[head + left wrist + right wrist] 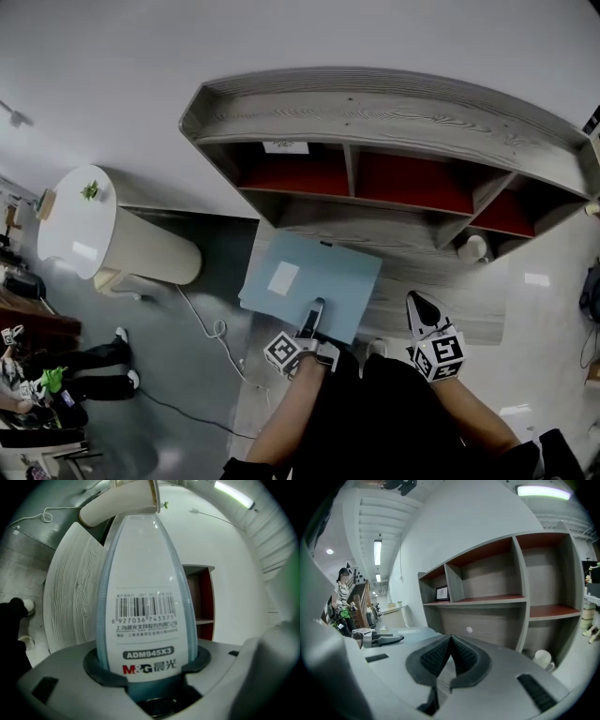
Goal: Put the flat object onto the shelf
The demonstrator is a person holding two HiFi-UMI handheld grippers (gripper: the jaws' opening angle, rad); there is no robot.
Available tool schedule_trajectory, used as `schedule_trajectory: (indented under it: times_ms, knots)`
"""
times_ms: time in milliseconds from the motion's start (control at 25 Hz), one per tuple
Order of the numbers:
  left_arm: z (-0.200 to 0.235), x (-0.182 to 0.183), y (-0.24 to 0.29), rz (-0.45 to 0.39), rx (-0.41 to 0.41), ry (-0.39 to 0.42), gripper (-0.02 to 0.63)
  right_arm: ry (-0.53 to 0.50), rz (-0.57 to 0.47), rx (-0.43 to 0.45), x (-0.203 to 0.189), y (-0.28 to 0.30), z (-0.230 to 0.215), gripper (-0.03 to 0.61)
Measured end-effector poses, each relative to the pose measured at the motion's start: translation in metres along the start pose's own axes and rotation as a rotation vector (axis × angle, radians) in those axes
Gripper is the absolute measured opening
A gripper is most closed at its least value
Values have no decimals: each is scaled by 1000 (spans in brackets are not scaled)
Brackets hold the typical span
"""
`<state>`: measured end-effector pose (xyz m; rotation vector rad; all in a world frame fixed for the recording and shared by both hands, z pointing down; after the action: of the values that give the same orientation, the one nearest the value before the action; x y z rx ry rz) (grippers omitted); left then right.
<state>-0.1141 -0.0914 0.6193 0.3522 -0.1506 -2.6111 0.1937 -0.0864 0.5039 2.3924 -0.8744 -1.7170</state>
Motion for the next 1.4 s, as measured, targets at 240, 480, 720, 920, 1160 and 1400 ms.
schedule_trajectory:
  times_ms: [240,480,720,920,1160,1400]
  knots:
    - [32,15,40,2,31,-23,295,2,42,-30,-1,51,16,-2]
    - [59,34,67,-45,52,-64,295,23,92,-55,-4,85,28,-2]
    - [84,37,85,-73,74,-110,295,29,142,-87,-13,101,25,-2]
    - [101,37,96,-89,84,-110,295,37,171,-111,-20,108,20,-2]
    - [111,45,107,-80,84,-77,295,41,202,-119,-28,116,19,-2]
    - [117,50,123,-69,72,-51,295,36,228,-134,-33,130,16,-2]
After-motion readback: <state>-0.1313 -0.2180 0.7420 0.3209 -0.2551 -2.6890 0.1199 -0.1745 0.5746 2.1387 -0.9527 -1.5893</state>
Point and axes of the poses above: the fingertips, and each gripper's own axes: y forward along the fingers, z to its left, x out of its top, the point moved 10 cm from there along -y, backward along the fingers, and after that the axes turned 14 degrees about y, right-handed, at the moved point
